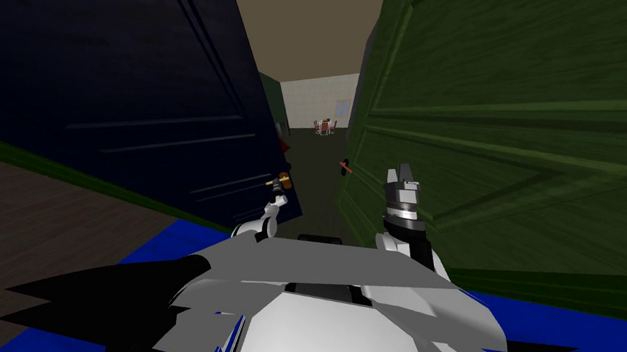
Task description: Push the door open
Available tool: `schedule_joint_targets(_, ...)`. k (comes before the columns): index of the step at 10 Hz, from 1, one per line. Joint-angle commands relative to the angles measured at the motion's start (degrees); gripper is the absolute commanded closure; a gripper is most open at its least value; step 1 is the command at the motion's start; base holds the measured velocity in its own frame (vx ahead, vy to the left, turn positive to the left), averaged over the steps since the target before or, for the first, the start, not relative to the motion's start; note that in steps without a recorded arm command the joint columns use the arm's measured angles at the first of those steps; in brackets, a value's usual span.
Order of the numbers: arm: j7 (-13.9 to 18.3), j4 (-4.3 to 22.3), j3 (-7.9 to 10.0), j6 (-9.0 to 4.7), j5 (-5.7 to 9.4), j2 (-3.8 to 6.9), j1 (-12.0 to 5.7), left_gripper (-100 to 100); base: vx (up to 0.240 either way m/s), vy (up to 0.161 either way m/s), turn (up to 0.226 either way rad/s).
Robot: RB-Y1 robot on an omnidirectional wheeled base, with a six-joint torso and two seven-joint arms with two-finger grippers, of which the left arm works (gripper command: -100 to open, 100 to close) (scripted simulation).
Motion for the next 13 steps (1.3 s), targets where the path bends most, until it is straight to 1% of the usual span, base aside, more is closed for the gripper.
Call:
schedule_joint_targets(1,-1.8,-1.1,1.15,-0.36,0.9,-0.28,0.01,100,0.158,0.039,-0.018)
schedule_joint_targets(4,-5.4,-2.7,3.79,-1.31,3.0,-1.15,0.26,100,0.187,0.063,-0.022)
schedule_joint_targets(5,-5.4,-2.7,3.79,-1.31,3.0,-1.15,0.26,100,0.144,0.052,-0.006)
schedule_joint_targets(6,-6.9,-3.4,4.87,-1.7,3.86,-1.53,0.35,100,0.128,0.075,-0.021)
schedule_joint_targets(9,-9.4,-4.5,6.63,-2.33,5.26,-2.16,0.51,100,0.11,0.045,-0.018)
schedule_joint_targets(10,-11.1,-5.2,7.87,-2.77,6.24,-2.63,0.63,100,0.122,0.042,-0.025)
schedule_joint_targets(12,-11.1,-5.2,7.87,-2.77,6.24,-2.63,0.63,100,0.068,0.042,-0.006)
schedule_joint_targets(13,-12.8,-6.0,9.14,-3.23,7.25,-3.13,0.74,100,0.086,0.046,-0.025)
